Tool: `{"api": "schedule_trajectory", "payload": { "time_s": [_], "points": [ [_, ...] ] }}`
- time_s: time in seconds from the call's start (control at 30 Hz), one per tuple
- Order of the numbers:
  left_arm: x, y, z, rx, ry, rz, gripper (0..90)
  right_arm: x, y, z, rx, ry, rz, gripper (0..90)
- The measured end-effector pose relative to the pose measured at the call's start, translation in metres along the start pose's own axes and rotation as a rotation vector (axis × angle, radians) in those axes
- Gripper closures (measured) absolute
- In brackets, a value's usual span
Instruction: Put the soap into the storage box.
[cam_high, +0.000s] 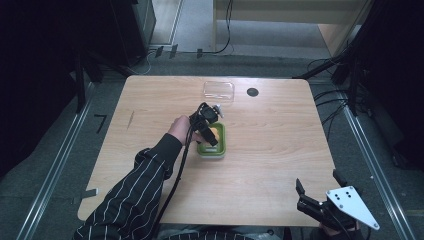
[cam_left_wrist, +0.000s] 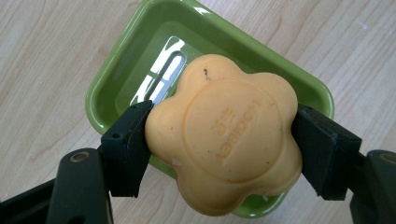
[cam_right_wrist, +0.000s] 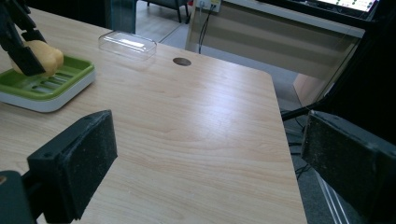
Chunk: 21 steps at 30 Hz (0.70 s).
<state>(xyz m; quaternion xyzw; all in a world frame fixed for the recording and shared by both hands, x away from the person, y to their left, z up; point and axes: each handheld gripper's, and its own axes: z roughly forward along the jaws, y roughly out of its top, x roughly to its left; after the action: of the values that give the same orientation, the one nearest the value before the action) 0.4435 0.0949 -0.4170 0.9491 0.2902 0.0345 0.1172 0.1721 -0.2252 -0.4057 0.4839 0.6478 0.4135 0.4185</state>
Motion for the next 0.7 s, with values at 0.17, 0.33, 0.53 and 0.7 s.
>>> {"api": "schedule_trajectory", "payload": {
  "time_s": [0.17, 0.33, 0.53, 0.7],
  "points": [
    [0.0, 0.002, 0.005, 0.0, -0.001, 0.005, 27.3, 0.0, 0.0, 0.0, 0.0, 0.0, 0.002, 4.0],
    [0.004, 0.001, 0.007, -0.004, -0.019, 0.0, 27.3, 0.0, 0.0, 0.0, 0.0, -0.001, 0.001, 3.9],
    [0.003, 0.003, 0.013, -0.002, -0.014, 0.016, 27.3, 0.0, 0.0, 0.0, 0.0, 0.001, -0.001, 4.0],
    [0.003, 0.004, 0.016, -0.004, -0.001, 0.012, 27.3, 0.0, 0.0, 0.0, -0.002, 0.002, 0.001, 3.9]
  ]
}}
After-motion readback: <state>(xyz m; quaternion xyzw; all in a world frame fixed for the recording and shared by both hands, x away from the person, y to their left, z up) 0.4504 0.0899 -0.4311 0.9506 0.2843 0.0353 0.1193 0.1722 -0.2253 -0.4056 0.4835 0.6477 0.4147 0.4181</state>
